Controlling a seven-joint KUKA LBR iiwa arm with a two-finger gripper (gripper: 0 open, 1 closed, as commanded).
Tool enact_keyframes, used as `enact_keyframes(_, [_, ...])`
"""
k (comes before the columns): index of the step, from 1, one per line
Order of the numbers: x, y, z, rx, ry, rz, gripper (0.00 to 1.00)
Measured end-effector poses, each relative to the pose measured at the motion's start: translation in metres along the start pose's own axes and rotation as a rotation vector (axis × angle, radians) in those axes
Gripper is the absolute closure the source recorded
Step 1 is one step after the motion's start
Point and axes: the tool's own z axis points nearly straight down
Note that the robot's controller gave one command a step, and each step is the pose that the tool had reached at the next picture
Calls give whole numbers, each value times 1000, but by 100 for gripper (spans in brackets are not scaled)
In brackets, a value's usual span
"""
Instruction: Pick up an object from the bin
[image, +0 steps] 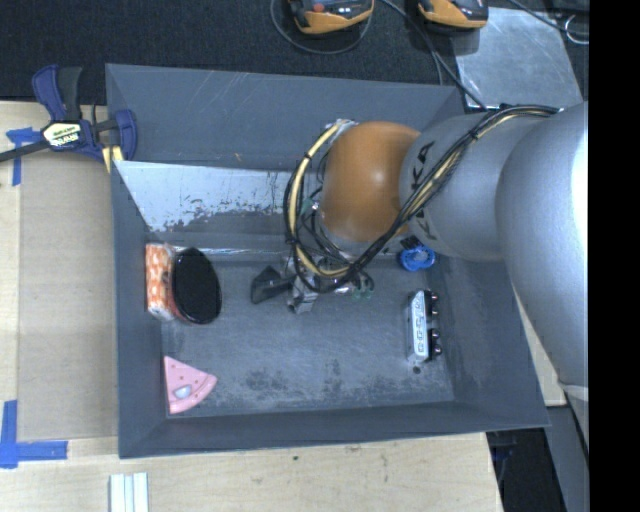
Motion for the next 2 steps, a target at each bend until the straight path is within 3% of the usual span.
enact_keyframes(1, [-6,16,3,-3,0,57,100])
enact_keyframes(2, [-14,17,-84,-1,3,63,100])
